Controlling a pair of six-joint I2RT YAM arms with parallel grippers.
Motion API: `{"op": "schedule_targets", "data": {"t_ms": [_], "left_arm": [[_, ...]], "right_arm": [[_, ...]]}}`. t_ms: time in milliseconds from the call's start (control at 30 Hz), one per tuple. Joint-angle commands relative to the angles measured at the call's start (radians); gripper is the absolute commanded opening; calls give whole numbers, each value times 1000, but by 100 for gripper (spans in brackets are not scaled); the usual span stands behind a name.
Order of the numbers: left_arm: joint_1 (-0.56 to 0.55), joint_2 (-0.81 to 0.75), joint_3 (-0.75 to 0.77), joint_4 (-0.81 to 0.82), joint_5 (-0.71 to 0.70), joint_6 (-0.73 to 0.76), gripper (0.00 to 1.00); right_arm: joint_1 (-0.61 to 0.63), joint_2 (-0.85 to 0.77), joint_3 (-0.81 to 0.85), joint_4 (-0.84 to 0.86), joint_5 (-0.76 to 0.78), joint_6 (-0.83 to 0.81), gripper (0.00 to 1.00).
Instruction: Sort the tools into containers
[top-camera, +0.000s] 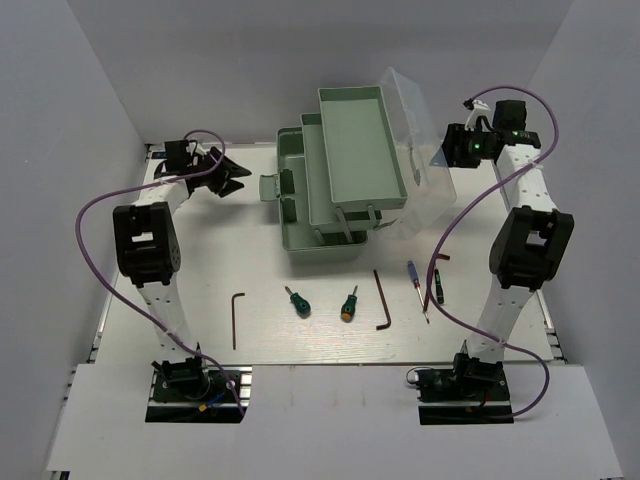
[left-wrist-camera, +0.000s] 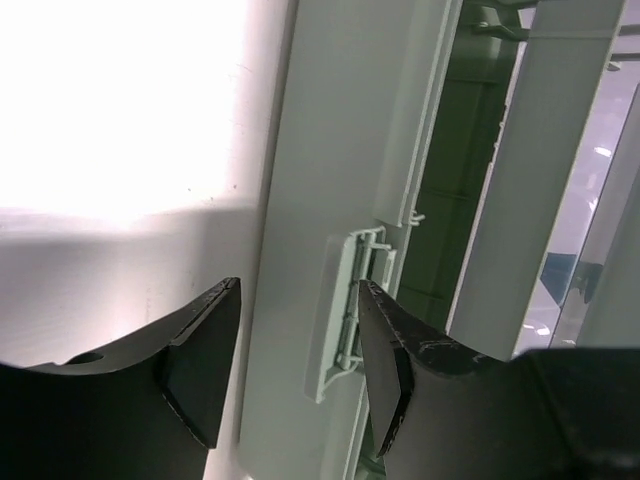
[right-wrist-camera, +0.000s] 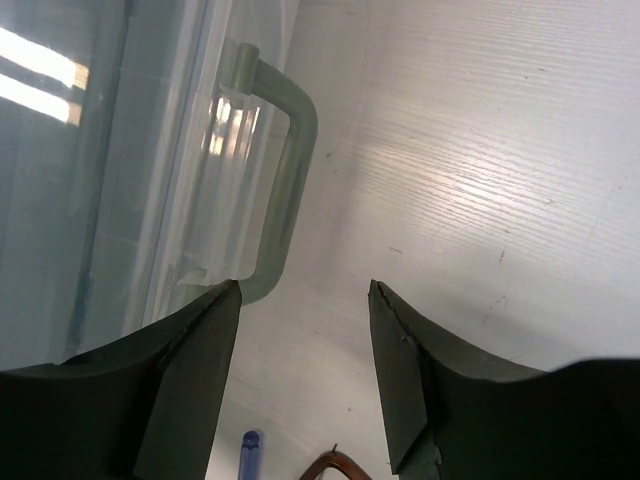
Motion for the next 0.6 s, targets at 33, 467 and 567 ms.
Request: {"op": "schedule_targets", "data": {"t_ms": [33,467,567], "left_arm": [[2,-123,32,-35,21,41,61],[-55,-339,-44,-259,-31,333,46],[-78,-388,-54,-278,-40,376,30]], "right_arm": [[-15,-13,31,3,-4,-38,61],[-73,-124,-113,-55,124,-130,62],[-89,-174,-159,-63,134,-144,62]]}}
